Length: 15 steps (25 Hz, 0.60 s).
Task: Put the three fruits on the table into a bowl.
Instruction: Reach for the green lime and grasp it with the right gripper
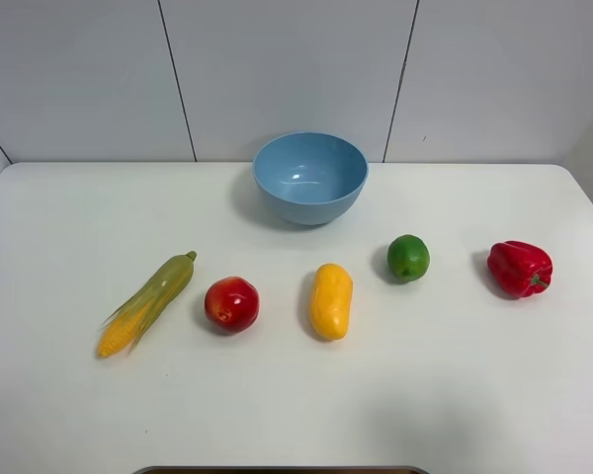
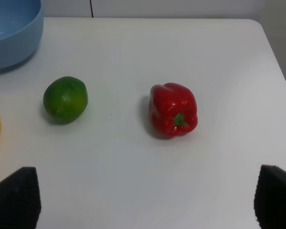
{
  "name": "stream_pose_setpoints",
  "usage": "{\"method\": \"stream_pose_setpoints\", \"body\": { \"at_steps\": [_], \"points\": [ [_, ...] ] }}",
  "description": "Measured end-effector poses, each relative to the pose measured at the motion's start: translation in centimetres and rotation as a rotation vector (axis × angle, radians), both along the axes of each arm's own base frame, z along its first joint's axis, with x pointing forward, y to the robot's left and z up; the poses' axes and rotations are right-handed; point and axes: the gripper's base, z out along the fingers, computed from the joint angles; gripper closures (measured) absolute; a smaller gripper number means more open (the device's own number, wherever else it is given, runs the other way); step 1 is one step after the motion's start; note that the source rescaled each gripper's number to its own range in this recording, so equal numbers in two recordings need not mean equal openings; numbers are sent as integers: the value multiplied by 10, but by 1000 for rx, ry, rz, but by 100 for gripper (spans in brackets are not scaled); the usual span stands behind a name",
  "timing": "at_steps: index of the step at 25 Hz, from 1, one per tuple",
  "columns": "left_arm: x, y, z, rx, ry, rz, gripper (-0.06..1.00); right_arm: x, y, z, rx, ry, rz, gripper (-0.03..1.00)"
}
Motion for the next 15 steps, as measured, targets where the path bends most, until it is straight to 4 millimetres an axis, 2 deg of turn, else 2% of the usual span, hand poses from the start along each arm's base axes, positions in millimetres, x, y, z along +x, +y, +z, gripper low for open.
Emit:
{"method": "stream_pose_setpoints", "body": {
  "at_steps": [15],
  "points": [
    [0, 0, 0, 0, 0, 0, 24, 0, 0, 0, 0, 0, 0, 7]
  ]
}}
